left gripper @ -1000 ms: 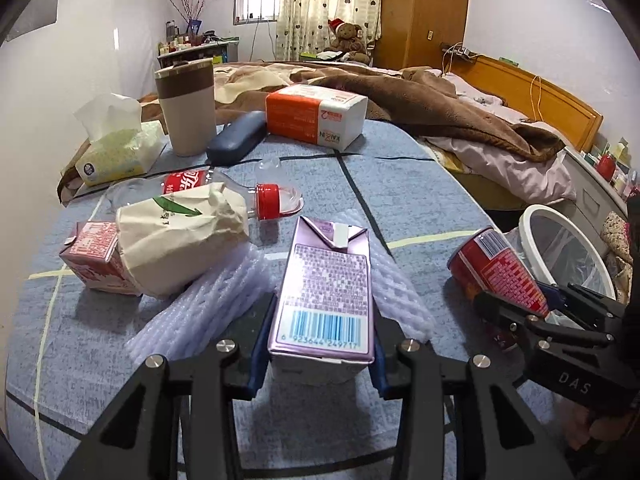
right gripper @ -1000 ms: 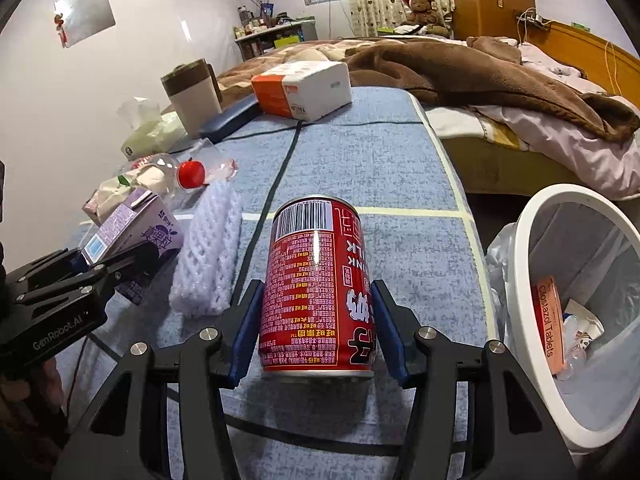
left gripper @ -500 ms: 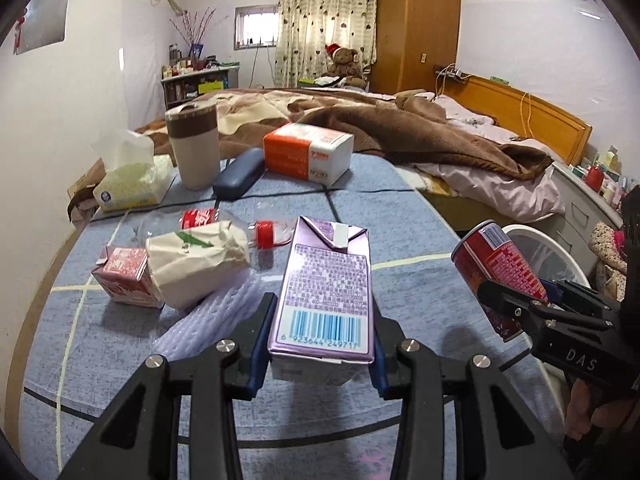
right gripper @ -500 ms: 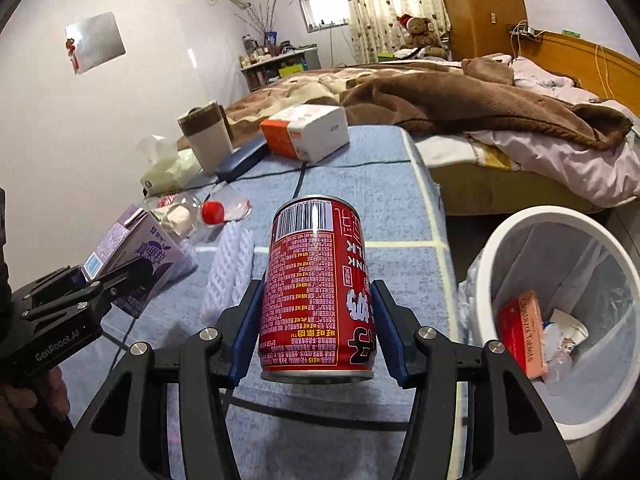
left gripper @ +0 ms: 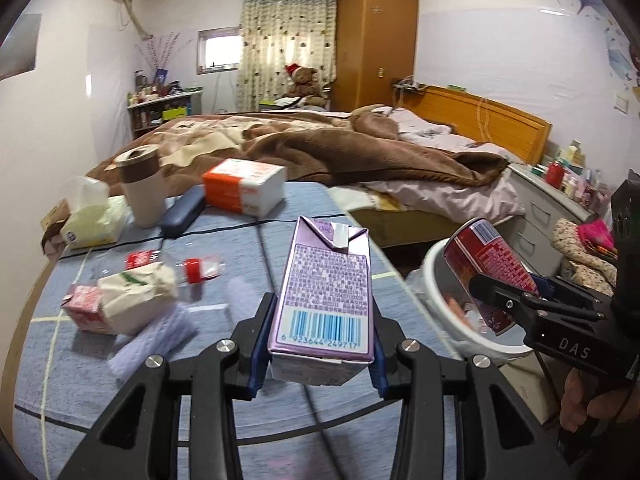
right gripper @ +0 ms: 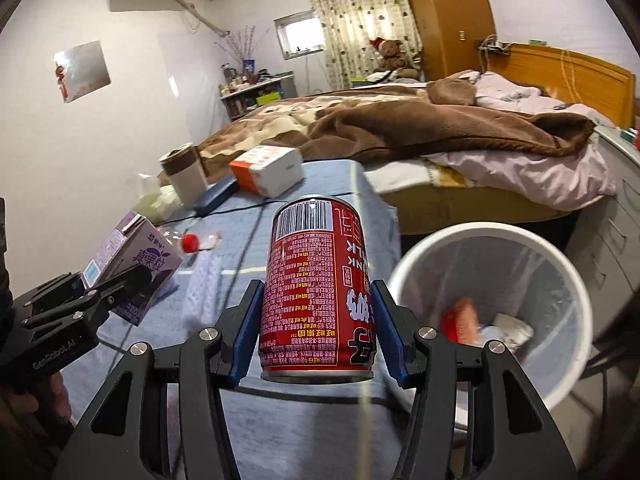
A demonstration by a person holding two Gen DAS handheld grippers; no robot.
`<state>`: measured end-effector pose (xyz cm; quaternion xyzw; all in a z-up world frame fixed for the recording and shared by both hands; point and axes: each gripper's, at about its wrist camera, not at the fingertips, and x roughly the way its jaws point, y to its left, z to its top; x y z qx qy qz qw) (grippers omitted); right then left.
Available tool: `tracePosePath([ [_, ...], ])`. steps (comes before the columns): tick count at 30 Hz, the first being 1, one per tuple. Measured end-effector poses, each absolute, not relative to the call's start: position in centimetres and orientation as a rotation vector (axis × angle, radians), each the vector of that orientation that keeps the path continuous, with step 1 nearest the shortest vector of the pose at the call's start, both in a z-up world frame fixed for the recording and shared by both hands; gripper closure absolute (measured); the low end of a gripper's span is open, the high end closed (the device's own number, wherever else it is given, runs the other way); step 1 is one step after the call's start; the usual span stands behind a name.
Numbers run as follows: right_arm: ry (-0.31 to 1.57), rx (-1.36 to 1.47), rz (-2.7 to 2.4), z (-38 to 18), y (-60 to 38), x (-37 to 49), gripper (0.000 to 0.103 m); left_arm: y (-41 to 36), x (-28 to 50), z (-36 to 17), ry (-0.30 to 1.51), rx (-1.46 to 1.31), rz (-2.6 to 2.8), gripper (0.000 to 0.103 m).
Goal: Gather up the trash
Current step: 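Carry the red can and purple carton over the white bin and open both tools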
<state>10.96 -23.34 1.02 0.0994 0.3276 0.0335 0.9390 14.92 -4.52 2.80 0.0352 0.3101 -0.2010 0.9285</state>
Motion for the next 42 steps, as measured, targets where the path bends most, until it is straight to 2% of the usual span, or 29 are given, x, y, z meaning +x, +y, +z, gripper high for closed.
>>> tracePosePath([
  [23, 0.74, 0.284, -0.16, -1.6, -34.8, 9.8, 0.049, -18.9, 15.3, 1.0, 0.694, 0.14, -0.674, 0.061],
  [42, 0.828, 0.267, -0.209, -4.1, -38.5, 10.8, 0.049, -24.4, 15.6, -1.4, 0.738, 0.195, -0.736, 0.06],
])
